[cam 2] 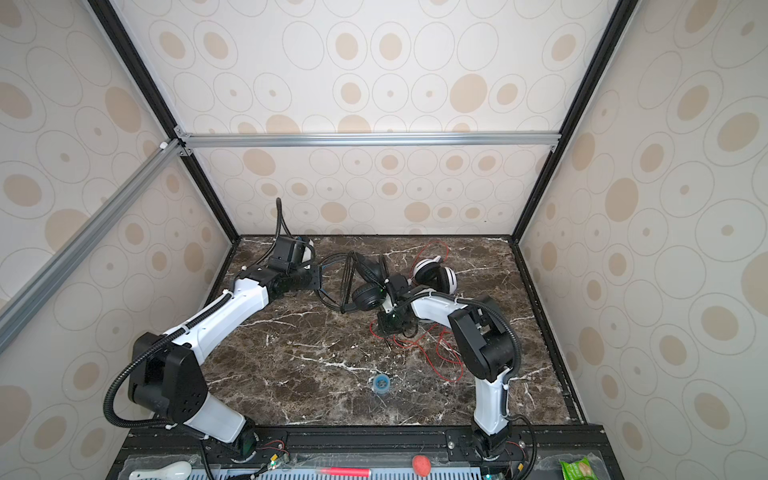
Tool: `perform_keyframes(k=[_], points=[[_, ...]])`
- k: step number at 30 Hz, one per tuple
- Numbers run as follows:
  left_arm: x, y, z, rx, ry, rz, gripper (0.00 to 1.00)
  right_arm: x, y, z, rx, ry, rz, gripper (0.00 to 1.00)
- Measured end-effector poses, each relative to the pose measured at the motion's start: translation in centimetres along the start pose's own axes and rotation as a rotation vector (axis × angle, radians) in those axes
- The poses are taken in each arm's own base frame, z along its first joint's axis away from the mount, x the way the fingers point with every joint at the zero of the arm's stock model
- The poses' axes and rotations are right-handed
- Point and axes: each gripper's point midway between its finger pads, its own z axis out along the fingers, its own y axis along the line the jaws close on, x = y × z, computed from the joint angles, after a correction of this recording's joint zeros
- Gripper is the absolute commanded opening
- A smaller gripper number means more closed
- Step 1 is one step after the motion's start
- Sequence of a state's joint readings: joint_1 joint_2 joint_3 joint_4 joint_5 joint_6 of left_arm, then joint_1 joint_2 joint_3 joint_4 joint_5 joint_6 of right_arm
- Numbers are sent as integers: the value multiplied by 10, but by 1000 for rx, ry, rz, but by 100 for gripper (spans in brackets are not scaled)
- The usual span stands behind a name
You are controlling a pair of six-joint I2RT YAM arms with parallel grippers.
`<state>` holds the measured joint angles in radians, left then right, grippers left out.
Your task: Wrap the headphones
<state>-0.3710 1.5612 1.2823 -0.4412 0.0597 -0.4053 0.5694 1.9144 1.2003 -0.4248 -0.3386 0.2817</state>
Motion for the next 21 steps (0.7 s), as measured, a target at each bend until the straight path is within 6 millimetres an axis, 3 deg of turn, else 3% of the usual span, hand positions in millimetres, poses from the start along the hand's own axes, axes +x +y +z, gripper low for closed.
perform_keyframes(k=[9, 21], points=[[1, -2, 0, 10, 3, 1, 0, 10, -2, -1, 4, 13, -16, 3], [0, -9, -1, 83, 18, -54, 0, 37, 17, -40, -20, -36, -99, 0]])
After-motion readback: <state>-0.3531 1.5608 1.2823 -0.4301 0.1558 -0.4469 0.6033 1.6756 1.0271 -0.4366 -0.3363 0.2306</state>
